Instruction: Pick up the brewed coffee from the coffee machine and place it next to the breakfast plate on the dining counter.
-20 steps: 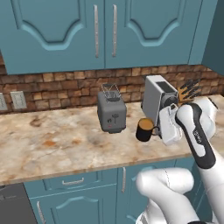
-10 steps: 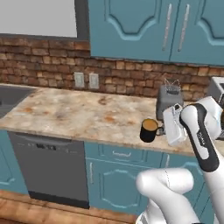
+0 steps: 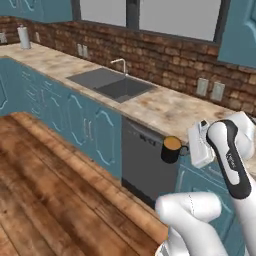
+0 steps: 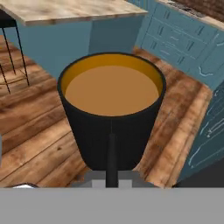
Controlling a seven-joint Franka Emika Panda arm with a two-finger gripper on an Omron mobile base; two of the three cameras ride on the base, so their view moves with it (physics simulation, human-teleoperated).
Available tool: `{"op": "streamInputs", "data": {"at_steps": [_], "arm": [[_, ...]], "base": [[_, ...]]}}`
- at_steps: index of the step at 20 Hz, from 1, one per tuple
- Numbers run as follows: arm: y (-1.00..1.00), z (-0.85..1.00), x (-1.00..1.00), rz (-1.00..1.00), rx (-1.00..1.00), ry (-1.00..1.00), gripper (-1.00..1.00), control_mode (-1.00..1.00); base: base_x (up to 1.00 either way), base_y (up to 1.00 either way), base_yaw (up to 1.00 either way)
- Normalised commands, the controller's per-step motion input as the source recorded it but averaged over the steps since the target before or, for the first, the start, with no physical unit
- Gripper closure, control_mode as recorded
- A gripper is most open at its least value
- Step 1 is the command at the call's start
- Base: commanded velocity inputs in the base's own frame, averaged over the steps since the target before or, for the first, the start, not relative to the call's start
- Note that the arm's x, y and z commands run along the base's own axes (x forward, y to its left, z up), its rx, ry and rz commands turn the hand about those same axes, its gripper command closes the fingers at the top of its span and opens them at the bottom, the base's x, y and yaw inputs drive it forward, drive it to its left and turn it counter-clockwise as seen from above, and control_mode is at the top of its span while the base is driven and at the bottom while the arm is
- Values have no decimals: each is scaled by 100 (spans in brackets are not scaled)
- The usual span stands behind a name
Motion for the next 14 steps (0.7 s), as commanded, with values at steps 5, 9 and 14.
{"op": "streamInputs", "data": {"at_steps": [5, 9, 14], "arm": [[0, 0, 0, 0, 0, 0, 100, 100], [0, 0, 0, 0, 0, 0, 100, 100], [0, 0, 0, 0, 0, 0, 100, 100]], "base": [[32, 2, 82], [27, 0, 84], [28, 13, 81]]}}
